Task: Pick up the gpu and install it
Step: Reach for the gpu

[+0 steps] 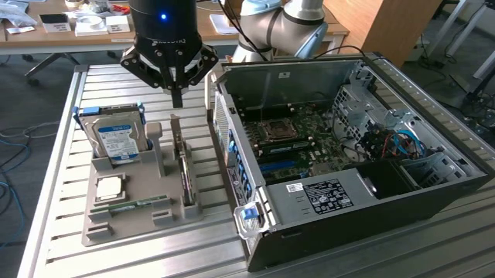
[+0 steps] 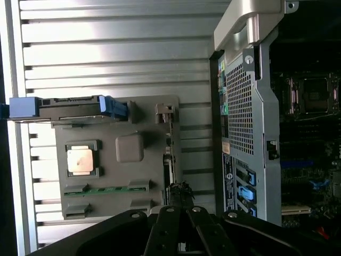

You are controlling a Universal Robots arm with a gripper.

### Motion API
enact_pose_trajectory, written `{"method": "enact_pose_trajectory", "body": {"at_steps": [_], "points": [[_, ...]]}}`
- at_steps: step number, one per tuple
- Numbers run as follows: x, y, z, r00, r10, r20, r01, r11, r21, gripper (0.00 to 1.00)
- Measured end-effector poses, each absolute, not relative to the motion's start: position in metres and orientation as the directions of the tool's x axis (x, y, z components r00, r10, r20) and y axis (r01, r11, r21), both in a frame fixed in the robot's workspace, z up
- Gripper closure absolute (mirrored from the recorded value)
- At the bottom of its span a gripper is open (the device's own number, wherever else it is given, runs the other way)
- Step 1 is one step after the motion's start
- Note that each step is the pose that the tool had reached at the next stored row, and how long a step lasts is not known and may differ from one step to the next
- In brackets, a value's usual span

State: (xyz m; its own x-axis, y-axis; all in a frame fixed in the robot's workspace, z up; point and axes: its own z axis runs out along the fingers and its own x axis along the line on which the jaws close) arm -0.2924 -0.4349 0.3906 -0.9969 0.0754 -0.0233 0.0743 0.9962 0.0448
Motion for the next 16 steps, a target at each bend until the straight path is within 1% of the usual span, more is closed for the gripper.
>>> {"method": "enact_pose_trajectory", "body": {"at_steps": [16], "points": [[-0.2923, -0.4351, 0.3851, -0.997, 0.075, -0.023, 0.074, 0.996, 0.045, 0.89]]}}
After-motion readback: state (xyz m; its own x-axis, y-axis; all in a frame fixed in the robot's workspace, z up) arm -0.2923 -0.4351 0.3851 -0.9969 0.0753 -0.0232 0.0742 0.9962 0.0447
